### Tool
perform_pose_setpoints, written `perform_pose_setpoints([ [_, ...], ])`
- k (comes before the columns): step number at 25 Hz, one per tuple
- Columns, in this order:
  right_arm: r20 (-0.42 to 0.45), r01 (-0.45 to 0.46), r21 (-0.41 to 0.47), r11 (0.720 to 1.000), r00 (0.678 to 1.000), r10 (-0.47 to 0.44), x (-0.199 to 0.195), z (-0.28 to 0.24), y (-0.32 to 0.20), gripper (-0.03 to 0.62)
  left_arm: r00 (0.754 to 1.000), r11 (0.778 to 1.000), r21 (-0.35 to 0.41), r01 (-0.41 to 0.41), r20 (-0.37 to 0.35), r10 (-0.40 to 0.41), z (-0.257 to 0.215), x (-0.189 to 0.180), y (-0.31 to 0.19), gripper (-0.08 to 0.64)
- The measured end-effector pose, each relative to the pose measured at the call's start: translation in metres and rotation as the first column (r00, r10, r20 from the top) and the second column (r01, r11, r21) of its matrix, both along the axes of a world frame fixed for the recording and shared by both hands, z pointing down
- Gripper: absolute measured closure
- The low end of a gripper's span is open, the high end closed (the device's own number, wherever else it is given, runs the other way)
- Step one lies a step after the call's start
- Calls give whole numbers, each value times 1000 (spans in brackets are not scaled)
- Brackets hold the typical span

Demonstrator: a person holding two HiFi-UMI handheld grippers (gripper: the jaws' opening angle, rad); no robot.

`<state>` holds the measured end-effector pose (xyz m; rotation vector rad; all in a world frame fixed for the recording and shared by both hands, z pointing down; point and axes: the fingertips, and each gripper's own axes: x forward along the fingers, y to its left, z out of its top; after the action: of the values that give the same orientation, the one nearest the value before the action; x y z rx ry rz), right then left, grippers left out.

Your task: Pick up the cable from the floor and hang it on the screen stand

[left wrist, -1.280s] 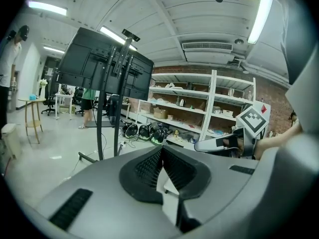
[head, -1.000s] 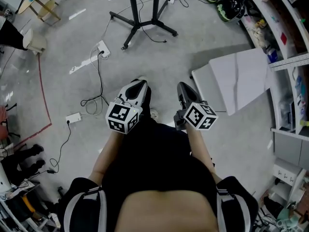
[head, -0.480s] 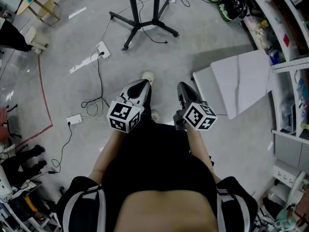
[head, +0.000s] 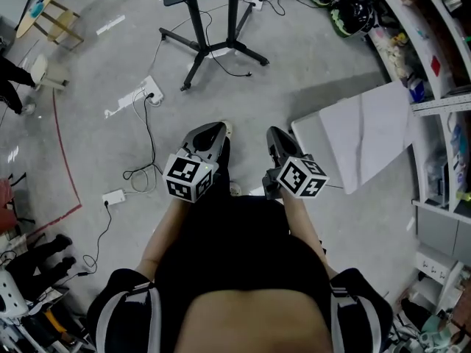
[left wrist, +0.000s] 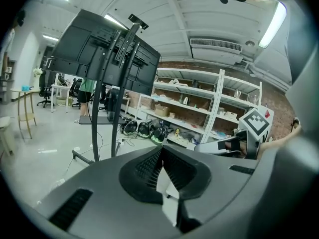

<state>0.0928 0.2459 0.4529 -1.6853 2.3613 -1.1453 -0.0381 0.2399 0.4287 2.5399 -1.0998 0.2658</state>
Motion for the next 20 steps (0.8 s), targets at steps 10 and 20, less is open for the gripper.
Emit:
perform_pose_setpoints([
  [10, -16, -8, -16, 1000, 1000, 7, 6, -6, -97, 568, 1000, 1000, 0, -14, 9, 14, -5, 4, -97, 552],
  [20, -14, -22, -47, 999, 1000, 22, -6, 3, -181, 568, 1000, 999, -43, -22, -12, 22, 3, -10, -182, 552],
])
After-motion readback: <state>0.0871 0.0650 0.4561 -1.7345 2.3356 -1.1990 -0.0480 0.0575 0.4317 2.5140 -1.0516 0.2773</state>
